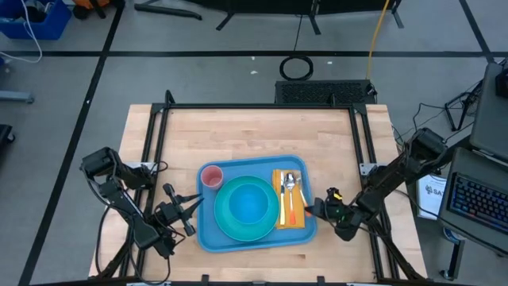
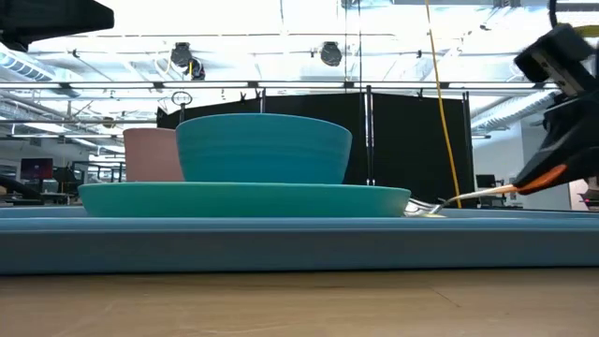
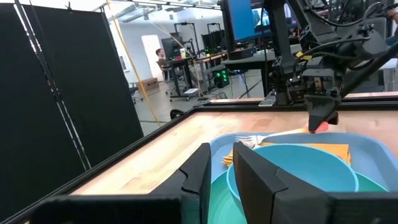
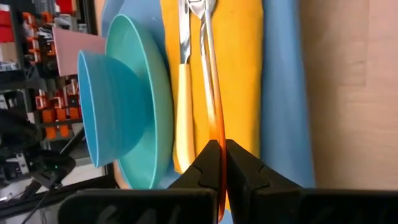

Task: Set up tray
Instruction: Put the orange fork on the yellow napkin to the right of the orange spoon

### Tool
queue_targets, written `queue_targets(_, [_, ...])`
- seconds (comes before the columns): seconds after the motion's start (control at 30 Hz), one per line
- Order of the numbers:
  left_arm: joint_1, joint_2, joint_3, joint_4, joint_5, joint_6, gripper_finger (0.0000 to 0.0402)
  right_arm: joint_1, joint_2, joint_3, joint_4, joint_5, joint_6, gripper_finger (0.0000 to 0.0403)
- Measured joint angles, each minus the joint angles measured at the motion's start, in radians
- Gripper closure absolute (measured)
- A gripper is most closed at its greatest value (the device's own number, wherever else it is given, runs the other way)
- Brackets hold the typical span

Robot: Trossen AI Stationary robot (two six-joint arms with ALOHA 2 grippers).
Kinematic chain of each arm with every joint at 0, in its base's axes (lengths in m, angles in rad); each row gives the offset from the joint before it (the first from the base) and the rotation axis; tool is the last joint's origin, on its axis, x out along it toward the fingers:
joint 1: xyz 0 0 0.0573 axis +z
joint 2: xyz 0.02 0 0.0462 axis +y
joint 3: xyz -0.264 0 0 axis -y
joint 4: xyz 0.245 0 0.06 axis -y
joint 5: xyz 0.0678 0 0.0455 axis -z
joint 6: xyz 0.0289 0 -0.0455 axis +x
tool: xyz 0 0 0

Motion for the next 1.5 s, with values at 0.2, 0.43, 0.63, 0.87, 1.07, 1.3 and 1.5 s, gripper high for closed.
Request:
queue_targets(0.2, [0.000, 0.000, 0.000, 0.007, 0.000, 0.002, 0.0330, -0.027, 0.000, 0.000, 0.015, -0.017, -0.006, 0.0403])
queue_targets(0.43, [0.000, 0.000, 0.000, 0.010, 0.000, 0.014, 0.0330, -0.028, 0.000, 0.000, 0.015, -0.008, -0.013, 0.0394])
queue_targets(0.63, [0.000, 0.000, 0.000, 0.010, 0.000, 0.014, 0.0330, -0.029, 0.000, 0.000, 0.018, -0.033, -0.038, 0.0391])
queue_targets(0.87, [0.000, 0.000, 0.000, 0.012, 0.000, 0.014, 0.0330, -0.043, 0.000, 0.000, 0.014, -0.097, -0.039, 0.0369])
queue_targets(1.07, [0.000, 0.000, 0.000, 0.012, 0.000, 0.014, 0.0330, -0.059, 0.000, 0.000, 0.014, -0.179, -0.061, 0.0317])
queue_targets(1.3, [0.000, 0.000, 0.000, 0.012, 0.000, 0.014, 0.0330, -0.068, -0.001, 0.000, 0.030, -0.199, -0.093, 0.0243])
queue_targets(1.5, [0.001, 0.000, 0.000, 0.012, 0.000, 0.013, 0.0330, -0.070, -0.001, 0.000, 0.111, -0.207, -0.175, 0.0203])
